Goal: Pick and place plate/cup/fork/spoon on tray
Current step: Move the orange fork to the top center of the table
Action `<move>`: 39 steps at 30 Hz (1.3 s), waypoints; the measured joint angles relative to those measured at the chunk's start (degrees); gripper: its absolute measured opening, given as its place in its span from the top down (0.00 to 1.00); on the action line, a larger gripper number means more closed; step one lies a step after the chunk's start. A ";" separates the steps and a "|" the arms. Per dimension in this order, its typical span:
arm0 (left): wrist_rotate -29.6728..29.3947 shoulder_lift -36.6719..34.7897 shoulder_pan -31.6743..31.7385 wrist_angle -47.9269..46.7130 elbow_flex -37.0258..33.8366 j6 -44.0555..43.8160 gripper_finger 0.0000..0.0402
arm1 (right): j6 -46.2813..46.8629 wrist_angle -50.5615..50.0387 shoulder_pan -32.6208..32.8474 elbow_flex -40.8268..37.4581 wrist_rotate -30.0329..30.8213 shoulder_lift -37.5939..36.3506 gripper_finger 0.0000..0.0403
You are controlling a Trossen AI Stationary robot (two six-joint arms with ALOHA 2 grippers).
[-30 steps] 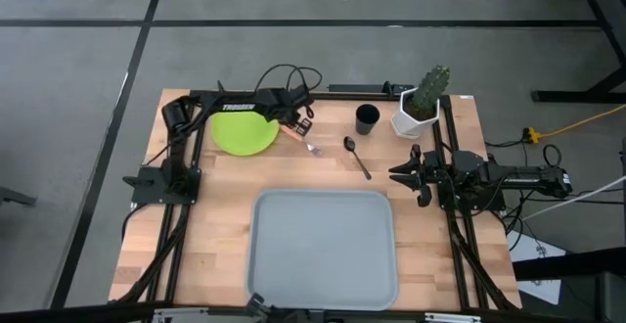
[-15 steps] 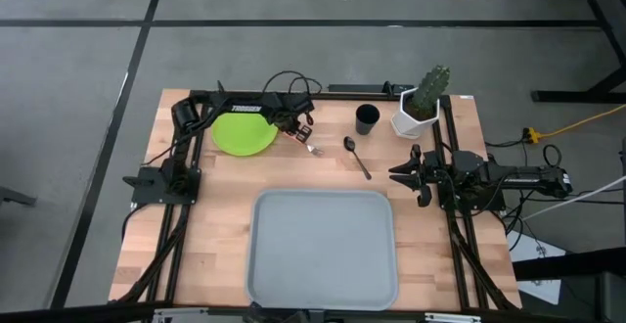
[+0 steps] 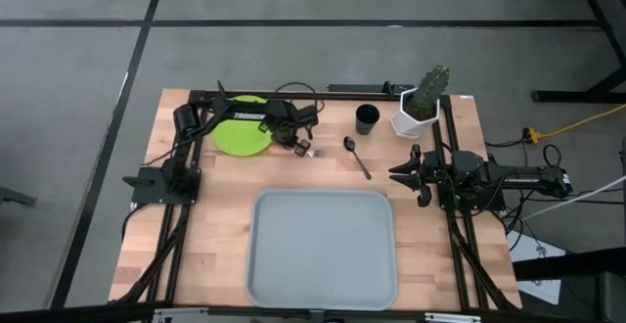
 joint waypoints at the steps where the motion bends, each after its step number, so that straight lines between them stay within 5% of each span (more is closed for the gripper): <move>1: 0.19 0.03 -0.50 -0.29 0.60 -0.18 0.89 | 0.00 0.00 0.00 0.00 -0.01 0.00 0.75; 11: 0.07 0.03 -5.24 -3.20 7.32 1.45 0.89 | 0.14 0.00 0.00 0.00 -0.03 0.00 0.75; 18: 6.53 1.19 -9.35 7.38 11.22 13.20 0.89 | 0.17 0.00 0.00 0.00 -0.03 0.00 0.75; 29: 13.33 8.72 -9.57 16.10 11.02 14.07 0.89 | 1.66 0.15 0.00 0.00 -0.15 0.43 0.75; 39: 1.71 9.02 -5.16 16.54 11.07 17.12 0.89 | 2.65 0.00 0.00 -0.02 -0.14 0.66 0.75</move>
